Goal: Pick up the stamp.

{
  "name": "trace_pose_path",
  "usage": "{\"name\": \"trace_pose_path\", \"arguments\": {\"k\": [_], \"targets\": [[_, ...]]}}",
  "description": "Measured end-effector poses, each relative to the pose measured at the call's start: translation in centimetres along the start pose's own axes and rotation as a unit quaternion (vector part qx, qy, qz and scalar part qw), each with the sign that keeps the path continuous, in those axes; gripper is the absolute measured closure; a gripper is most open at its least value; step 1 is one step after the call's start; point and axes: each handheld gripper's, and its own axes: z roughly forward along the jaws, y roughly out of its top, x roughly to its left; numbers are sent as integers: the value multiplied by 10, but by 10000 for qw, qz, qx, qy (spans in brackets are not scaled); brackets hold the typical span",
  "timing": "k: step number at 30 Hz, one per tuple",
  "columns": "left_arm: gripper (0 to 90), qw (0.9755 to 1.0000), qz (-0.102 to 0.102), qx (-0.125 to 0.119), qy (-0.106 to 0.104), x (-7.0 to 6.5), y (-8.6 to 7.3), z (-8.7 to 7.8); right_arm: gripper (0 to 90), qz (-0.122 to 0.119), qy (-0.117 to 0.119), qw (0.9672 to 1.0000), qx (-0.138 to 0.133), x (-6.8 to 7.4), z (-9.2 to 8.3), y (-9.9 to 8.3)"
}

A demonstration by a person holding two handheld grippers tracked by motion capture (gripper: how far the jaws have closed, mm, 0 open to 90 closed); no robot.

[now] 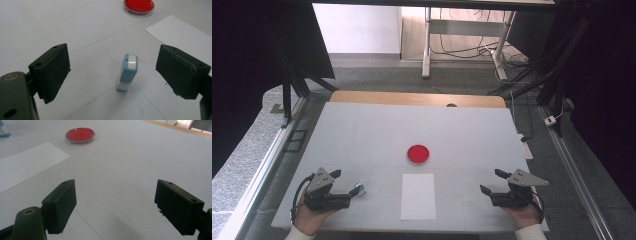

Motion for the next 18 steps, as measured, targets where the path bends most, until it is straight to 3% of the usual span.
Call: {"name": "trace_pose_path", "arguments": {"k": [18], "targets": [[123,10000,-3,-36,-69,-3,2,-2,176,-69,-57,9999,103,1,2,-2]]}}
